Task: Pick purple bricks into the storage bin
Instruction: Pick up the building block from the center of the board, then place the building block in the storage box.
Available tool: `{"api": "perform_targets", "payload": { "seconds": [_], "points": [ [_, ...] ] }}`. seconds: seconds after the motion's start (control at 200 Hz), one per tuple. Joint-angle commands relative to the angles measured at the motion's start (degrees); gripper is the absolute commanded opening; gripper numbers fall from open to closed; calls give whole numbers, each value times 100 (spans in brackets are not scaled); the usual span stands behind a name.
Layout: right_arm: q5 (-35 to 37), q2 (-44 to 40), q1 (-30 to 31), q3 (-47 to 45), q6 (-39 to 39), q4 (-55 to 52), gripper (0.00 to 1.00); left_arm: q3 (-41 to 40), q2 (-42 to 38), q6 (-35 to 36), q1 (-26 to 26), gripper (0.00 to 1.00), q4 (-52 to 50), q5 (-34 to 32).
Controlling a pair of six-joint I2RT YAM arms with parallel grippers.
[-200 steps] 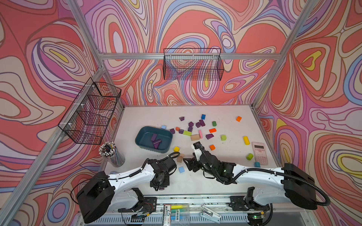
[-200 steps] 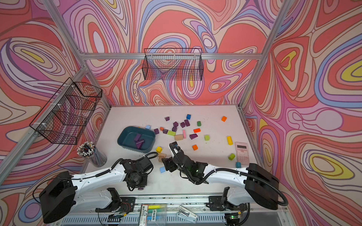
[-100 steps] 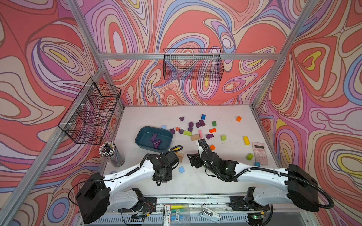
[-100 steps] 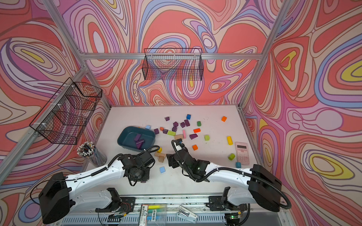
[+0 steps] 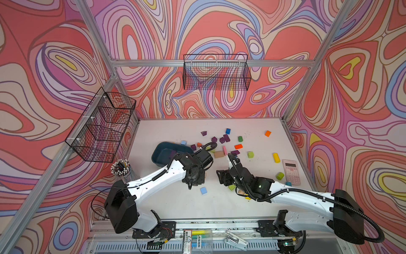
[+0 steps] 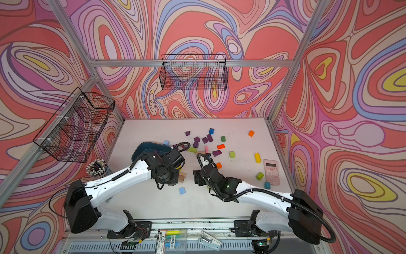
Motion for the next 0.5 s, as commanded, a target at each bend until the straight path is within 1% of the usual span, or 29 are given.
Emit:
{"api": "perform_targets", "payload": {
  "seconds": [0.0, 0.165, 0.255, 0.496],
  "points": [
    [35, -169, -87, 265, 104, -563, 80, 493, 285, 465, 335, 16, -352, 23],
    [78, -361, -233, 396, -10, -906, 80, 1227, 702, 839, 833, 16, -406, 200],
    [54, -423, -415, 438, -93, -1041, 80, 1542, 914, 990, 1087, 16, -436, 306],
    [-581, -362, -1192, 459, -250, -1055, 80, 1924, 1274, 1200, 1643, 16, -399, 551]
  ]
}}
